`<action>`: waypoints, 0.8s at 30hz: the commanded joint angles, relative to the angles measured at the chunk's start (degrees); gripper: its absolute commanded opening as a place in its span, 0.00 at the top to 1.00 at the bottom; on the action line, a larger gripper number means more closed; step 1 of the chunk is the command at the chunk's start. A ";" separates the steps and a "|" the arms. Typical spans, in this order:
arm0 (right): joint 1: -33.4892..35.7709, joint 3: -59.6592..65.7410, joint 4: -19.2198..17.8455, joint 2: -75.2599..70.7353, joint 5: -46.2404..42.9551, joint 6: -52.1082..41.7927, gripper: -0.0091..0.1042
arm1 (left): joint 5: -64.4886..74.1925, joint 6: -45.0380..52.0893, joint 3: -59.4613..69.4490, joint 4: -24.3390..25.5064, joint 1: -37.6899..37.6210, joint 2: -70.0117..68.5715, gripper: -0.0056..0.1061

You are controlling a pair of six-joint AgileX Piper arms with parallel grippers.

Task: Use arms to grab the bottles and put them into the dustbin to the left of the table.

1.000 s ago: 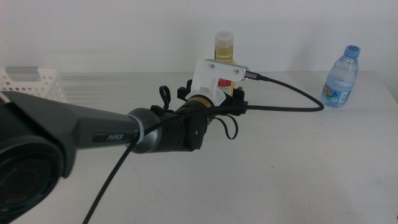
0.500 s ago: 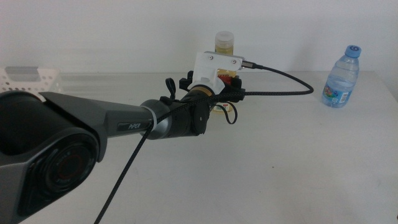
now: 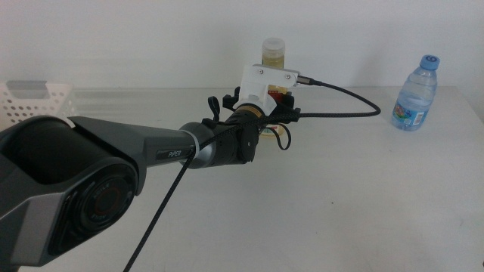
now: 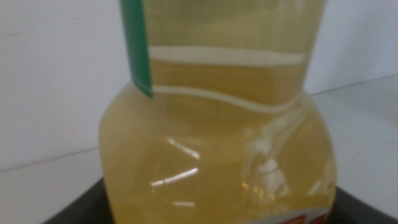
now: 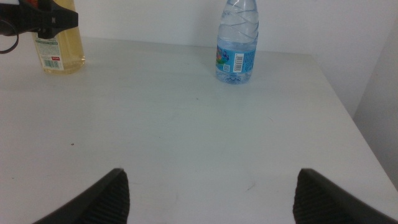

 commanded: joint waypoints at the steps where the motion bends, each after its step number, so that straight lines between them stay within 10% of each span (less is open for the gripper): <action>1: -0.27 -0.49 -0.32 -1.55 -3.96 -0.53 0.30 | -4.37 -0.21 -1.82 0.58 -0.10 -4.25 0.45; 8: -0.27 -0.49 -0.32 -1.55 -3.96 -0.53 0.30 | -1.65 -0.17 -1.47 0.07 -0.22 -6.62 0.99; 24: -0.27 -0.49 -0.32 -1.55 -3.96 -0.53 0.30 | 16.35 15.29 9.44 -8.55 -0.09 -26.88 0.99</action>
